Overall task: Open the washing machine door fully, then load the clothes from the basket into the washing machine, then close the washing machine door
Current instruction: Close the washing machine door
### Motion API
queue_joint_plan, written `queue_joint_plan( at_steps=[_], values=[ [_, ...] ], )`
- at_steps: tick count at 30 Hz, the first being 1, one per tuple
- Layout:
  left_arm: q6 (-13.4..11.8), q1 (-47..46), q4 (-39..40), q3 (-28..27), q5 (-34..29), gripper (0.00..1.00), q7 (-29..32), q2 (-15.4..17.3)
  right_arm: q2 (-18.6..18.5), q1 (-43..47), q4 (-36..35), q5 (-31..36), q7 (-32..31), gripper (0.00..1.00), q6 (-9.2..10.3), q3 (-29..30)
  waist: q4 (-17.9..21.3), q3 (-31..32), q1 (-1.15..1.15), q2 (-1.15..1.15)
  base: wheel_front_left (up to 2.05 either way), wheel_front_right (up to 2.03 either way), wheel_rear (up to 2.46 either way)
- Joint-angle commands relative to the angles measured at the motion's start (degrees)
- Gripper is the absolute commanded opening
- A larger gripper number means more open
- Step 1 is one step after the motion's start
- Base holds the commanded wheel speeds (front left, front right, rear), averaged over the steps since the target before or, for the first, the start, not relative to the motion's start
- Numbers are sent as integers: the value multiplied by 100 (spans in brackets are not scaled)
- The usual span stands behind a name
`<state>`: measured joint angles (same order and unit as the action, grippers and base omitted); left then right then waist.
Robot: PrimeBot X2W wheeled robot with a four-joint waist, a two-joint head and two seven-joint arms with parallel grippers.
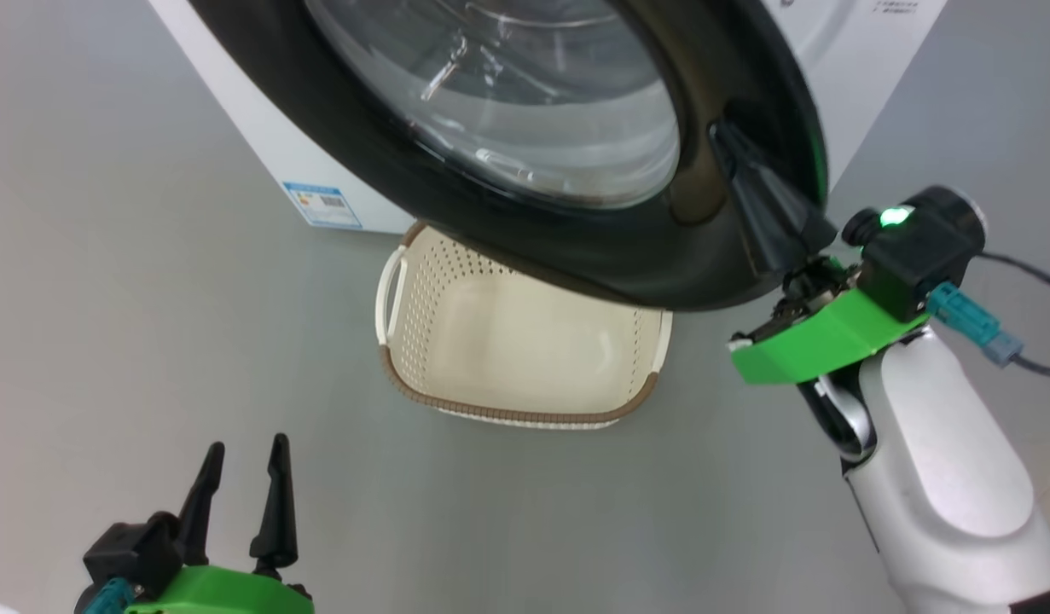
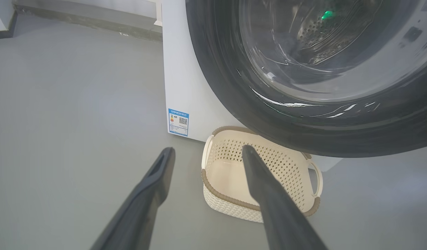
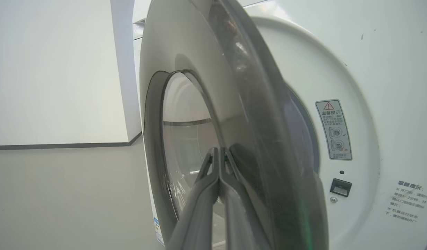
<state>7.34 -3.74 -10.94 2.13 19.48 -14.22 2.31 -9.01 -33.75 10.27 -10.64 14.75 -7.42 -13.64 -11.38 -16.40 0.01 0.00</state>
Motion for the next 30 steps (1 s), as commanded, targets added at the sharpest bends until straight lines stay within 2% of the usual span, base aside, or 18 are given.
queue_joint_plan(
  at_steps=[1,17,30],
  values=[
    [14,-140,156,-163,34,100,-78,57,34,-141,-149,43,25,0,-7,-5,-47,-141,-1,0,0,0,0],
    [14,-433,248,-33,-34,100,-78,65,-318,-1002,-141,157,25,0,-7,223,-232,-886,-1,0,0,0,0],
    [14,-450,384,74,-11,100,-78,66,-840,-1679,-132,286,25,0,-7,426,-501,-1244,-1,0,0,0,0]
  ],
)
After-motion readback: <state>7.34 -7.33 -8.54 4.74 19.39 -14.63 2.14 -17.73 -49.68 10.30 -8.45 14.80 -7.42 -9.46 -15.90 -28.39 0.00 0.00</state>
